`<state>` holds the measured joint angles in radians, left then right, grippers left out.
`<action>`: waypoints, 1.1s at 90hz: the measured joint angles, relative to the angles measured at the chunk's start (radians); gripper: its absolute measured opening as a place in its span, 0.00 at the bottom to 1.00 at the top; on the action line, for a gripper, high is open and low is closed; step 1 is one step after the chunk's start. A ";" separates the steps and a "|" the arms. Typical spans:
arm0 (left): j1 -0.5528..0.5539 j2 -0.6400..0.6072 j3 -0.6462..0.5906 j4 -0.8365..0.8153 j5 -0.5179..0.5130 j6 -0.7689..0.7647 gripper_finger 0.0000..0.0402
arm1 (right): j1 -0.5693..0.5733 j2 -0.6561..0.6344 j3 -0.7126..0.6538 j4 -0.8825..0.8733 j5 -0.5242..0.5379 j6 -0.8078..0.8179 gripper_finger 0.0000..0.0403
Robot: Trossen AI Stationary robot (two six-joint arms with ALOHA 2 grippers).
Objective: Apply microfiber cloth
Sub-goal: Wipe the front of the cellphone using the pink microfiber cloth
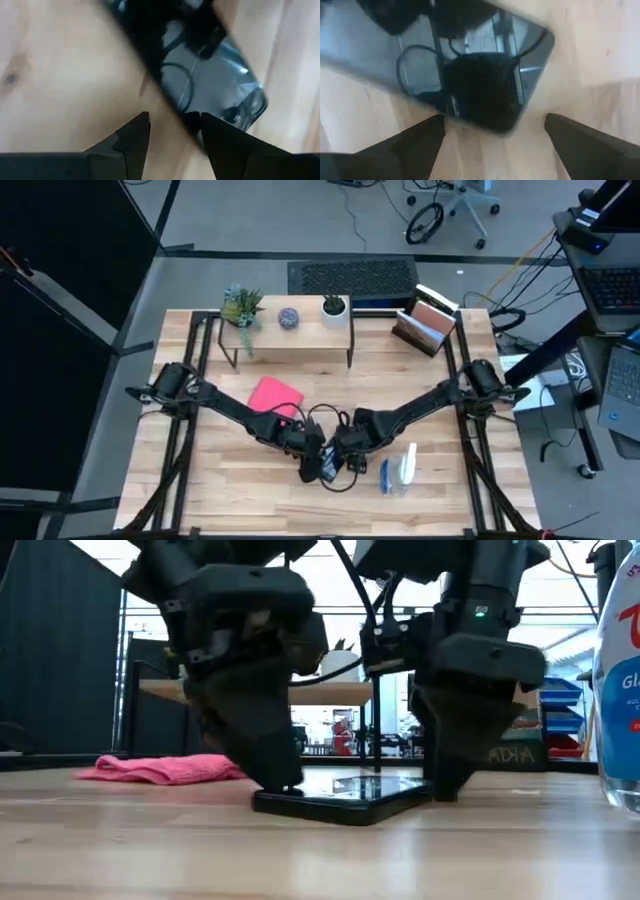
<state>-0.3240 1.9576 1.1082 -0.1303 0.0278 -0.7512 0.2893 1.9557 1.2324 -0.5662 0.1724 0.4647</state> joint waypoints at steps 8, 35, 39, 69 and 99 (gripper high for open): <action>-0.004 0.007 -0.003 0.051 0.016 -0.003 0.41 | -0.021 -0.007 -0.005 0.010 0.028 -0.056 0.83; 0.005 0.005 -0.003 0.114 0.016 0.015 0.41 | -0.070 -0.019 -0.001 -0.003 0.076 -0.171 0.83; 0.011 -0.008 -0.003 0.091 0.027 0.005 0.41 | -0.073 -0.035 -0.001 -0.031 0.069 -0.182 0.83; 0.034 -0.315 0.017 -0.277 -0.188 0.103 0.41 | -0.078 -0.218 0.000 -0.090 0.072 -0.215 0.84; 0.068 -0.570 0.015 -0.775 -0.470 0.051 0.41 | -0.098 -0.191 0.001 0.239 0.073 -0.236 0.84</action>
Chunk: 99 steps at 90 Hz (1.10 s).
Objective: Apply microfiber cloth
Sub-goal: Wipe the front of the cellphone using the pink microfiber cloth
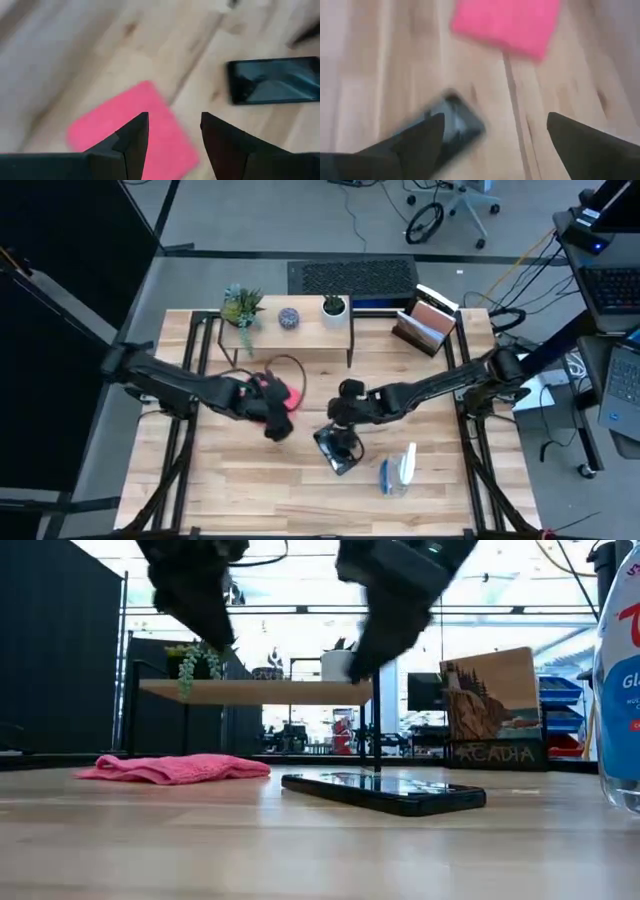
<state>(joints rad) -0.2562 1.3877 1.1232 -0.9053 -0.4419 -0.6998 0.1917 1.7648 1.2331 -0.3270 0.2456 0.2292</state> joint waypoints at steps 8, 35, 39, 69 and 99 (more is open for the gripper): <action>0.005 -0.039 0.000 -0.068 -0.009 -0.002 0.41 | -0.021 0.053 0.000 0.176 -0.015 -0.013 0.84; 0.007 -0.084 -0.001 -0.132 -0.021 0.000 0.41 | -0.130 0.297 0.128 0.493 -0.013 -0.031 0.84; 0.006 -0.084 -0.001 -0.133 -0.021 0.000 0.41 | -0.141 0.337 0.161 0.498 -0.014 -0.032 0.84; 0.005 -0.083 -0.001 -0.124 -0.038 0.000 0.41 | -0.179 0.591 0.341 0.448 -0.064 -0.030 0.84; 0.005 -0.083 -0.055 -0.090 -0.039 -0.001 0.41 | -0.176 0.648 0.390 0.278 -0.063 -0.034 0.54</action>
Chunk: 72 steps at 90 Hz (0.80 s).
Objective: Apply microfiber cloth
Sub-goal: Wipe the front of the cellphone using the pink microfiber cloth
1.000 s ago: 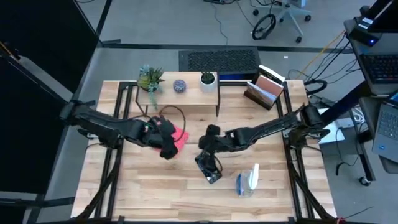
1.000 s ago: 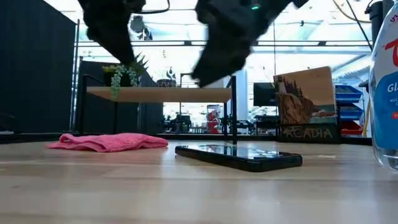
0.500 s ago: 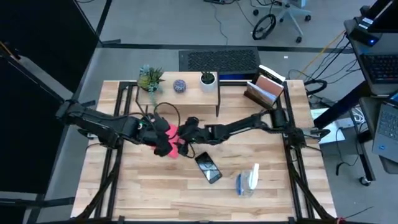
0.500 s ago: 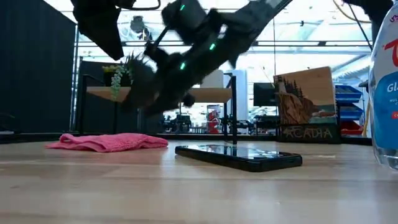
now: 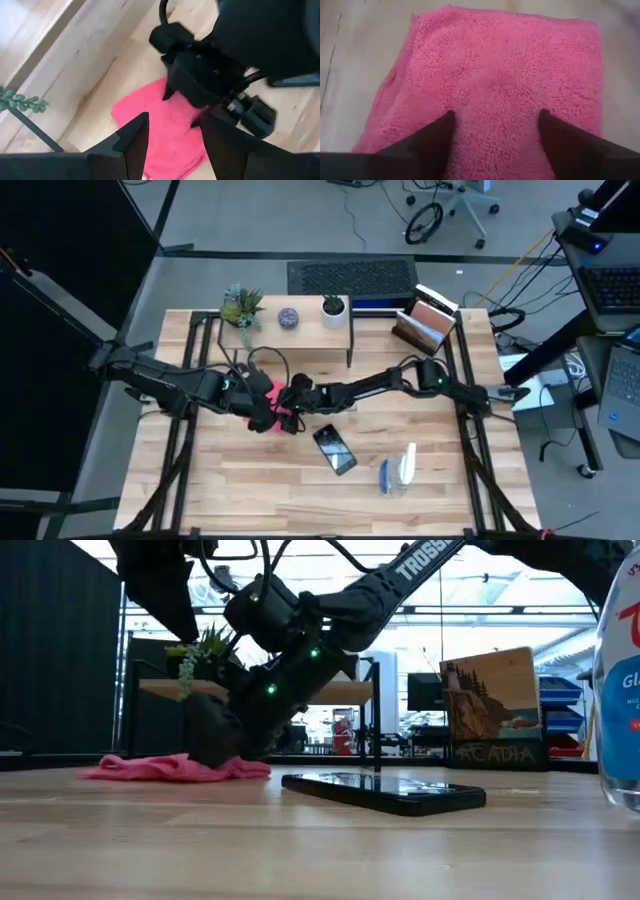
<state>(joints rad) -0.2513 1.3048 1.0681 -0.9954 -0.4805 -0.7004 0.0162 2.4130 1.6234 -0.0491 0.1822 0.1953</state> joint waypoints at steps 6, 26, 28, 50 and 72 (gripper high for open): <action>0.001 0.000 -0.016 0.015 -0.003 -0.001 0.41 | 0.002 -0.006 -0.001 -0.008 -0.007 -0.017 0.40; -0.005 0.000 -0.031 0.035 -0.006 -0.010 0.41 | 0.003 -0.108 -0.014 -0.175 -0.021 -0.106 0.04; -0.006 0.000 -0.031 0.039 -0.006 -0.011 0.41 | 0.005 -0.126 -0.016 -0.206 -0.017 -0.111 0.04; -0.034 0.000 -0.031 0.053 -0.006 -0.020 0.41 | 0.056 -0.376 -0.017 -0.639 0.100 -0.167 0.01; -0.056 0.028 -0.031 0.294 0.012 0.056 0.41 | 0.205 -0.641 -0.016 -0.947 0.132 -0.049 0.01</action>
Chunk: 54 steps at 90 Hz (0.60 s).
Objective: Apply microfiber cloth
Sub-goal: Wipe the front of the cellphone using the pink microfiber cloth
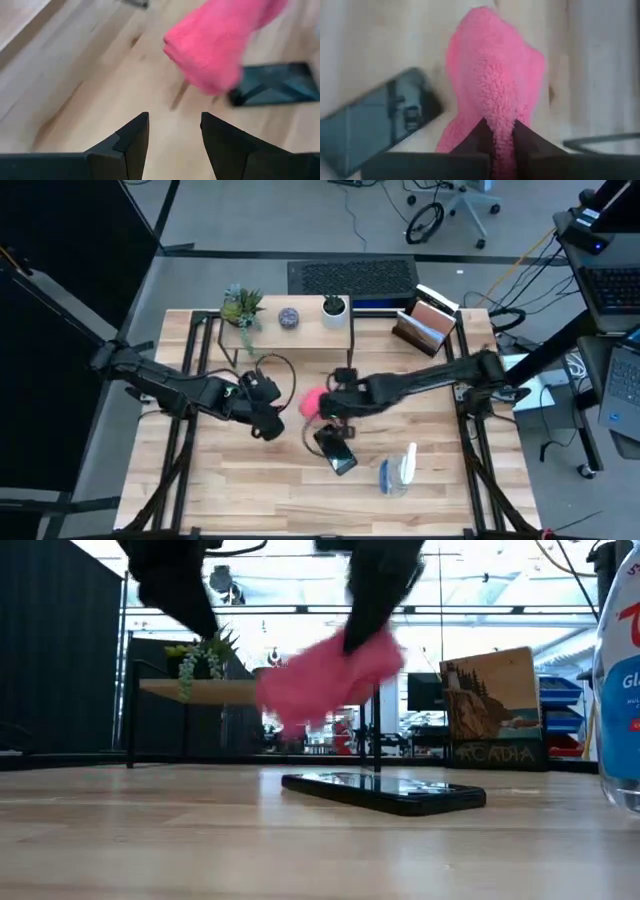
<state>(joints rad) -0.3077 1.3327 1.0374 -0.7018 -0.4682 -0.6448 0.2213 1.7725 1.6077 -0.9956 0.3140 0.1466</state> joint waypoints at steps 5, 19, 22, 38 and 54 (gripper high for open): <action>0.001 0.022 0.000 0.073 0.036 0.026 0.41 | 0.036 -0.047 0.000 -0.059 -0.002 0.056 0.01; 0.003 0.144 0.000 0.272 0.064 0.089 0.41 | 0.131 -0.114 0.000 -0.153 0.002 0.199 0.01; 0.009 0.176 0.000 0.316 0.076 0.101 0.41 | 0.151 -0.116 -0.001 -0.151 0.003 0.213 0.01; 0.062 0.366 0.001 0.548 0.195 0.103 0.41 | 0.214 -0.093 -0.082 -0.047 -0.003 0.226 0.01; 0.098 0.499 0.000 0.620 0.265 0.057 0.41 | 0.212 -0.086 -0.201 0.063 0.002 0.232 0.01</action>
<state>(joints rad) -0.2092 1.8318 1.0379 -0.0814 -0.2029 -0.5879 0.4334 1.6867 1.4070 -0.9324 0.3161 0.3790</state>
